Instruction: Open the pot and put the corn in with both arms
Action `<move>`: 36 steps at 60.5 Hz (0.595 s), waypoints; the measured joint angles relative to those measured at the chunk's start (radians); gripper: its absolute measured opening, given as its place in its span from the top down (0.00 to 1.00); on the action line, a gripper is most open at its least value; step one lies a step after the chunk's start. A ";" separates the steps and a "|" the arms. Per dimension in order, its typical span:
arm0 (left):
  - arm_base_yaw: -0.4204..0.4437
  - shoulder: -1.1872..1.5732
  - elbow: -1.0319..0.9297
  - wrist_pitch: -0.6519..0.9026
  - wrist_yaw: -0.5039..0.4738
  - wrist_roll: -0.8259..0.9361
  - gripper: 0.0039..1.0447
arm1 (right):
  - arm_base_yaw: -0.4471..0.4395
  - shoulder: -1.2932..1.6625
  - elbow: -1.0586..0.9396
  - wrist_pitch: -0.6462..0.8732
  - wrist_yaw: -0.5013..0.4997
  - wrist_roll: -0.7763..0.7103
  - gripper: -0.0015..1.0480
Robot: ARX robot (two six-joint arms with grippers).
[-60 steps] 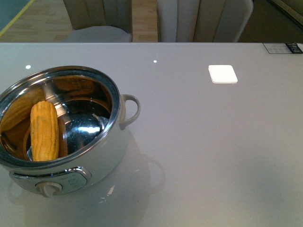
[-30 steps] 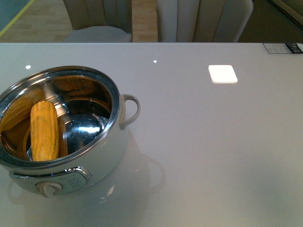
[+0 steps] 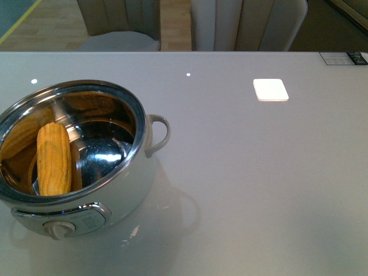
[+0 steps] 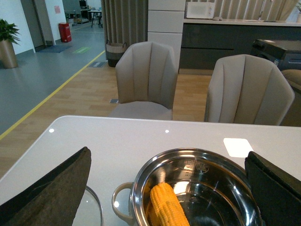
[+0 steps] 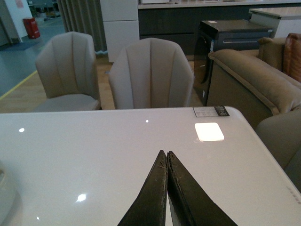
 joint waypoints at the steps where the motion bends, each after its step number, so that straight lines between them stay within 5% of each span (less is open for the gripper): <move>1: 0.000 0.000 0.000 0.000 0.000 0.000 0.07 | 0.000 0.000 0.000 0.000 0.000 0.000 0.98; 10: 0.000 0.000 0.000 0.000 0.000 0.000 0.07 | 0.000 -0.001 0.000 -0.001 0.000 0.000 0.98; 36: 0.000 0.000 0.000 0.000 0.000 0.000 0.07 | 0.000 -0.001 0.000 -0.001 0.000 -0.001 0.22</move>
